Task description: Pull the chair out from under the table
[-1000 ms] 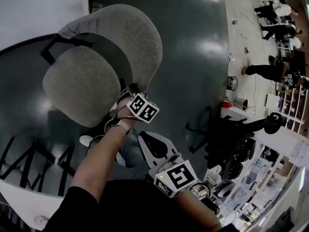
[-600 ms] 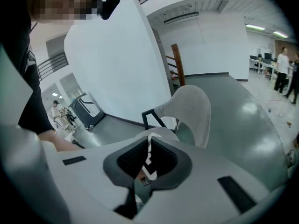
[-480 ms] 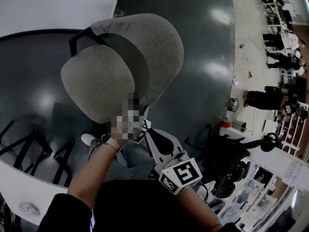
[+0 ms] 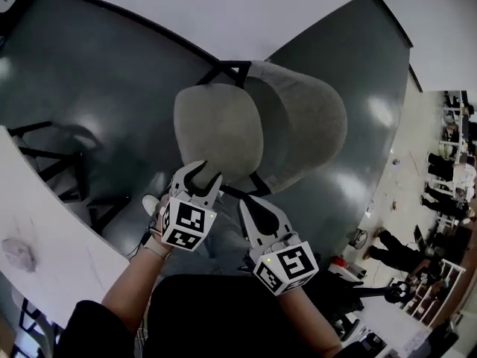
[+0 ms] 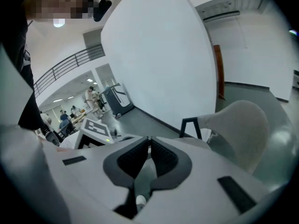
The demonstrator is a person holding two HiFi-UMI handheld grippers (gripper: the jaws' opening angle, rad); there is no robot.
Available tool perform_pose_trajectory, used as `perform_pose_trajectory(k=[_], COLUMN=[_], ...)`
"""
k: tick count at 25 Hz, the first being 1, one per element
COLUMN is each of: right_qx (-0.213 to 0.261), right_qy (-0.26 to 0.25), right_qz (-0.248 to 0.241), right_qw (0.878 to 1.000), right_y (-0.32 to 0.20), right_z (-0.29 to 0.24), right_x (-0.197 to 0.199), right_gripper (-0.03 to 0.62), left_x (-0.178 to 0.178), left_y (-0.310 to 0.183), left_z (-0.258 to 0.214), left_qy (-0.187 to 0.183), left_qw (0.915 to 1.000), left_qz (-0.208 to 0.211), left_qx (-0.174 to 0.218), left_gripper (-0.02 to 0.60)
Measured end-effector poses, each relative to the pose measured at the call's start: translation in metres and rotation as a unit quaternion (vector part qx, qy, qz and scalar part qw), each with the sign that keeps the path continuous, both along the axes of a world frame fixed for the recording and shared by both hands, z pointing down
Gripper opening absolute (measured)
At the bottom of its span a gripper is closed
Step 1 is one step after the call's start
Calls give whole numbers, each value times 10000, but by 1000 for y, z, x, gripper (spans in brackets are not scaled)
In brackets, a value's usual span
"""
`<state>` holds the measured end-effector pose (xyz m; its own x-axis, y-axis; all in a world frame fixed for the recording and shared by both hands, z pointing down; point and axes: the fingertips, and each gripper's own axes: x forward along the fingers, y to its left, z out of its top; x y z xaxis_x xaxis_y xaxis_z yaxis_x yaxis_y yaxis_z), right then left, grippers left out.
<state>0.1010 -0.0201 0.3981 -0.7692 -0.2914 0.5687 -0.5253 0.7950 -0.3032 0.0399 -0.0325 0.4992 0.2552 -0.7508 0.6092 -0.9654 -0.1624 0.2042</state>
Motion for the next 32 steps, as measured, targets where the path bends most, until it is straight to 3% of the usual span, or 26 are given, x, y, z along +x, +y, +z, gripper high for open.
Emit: perform_pose_trajectory(k=[5, 9, 15, 21, 27, 32], right_qx=[345, 477, 599, 769, 782, 730], right_qy=[-267, -554, -1030, -1588, -1844, -1875], right_qz=[-959, -1742, -2583, -3195, -3668, -3961], right_qw=[9944, 9820, 9587, 9310, 9085, 8959], right_y=[38, 73, 119, 161, 204, 232], right_z=[-24, -44, -87, -135, -159, -165], right_x=[-71, -117, -159, -192, -212, -230], right_gripper=[15, 15, 15, 15, 15, 15], left_x=[-77, -121, -152, -161, -160, -175], left_y=[70, 122, 188, 242, 279, 306], left_z=[-69, -117, -182, -236, -267, -272], left_qy=[-24, -240, -533, -611, -822, -786], left_qw=[9928, 9771, 9488, 9236, 9108, 8979], left_qz=[-1033, -1879, -2825, -3441, -3686, -4026], left_qx=[599, 968, 1307, 1574, 1668, 1597], left_gripper=[121, 70, 10, 6, 6, 6])
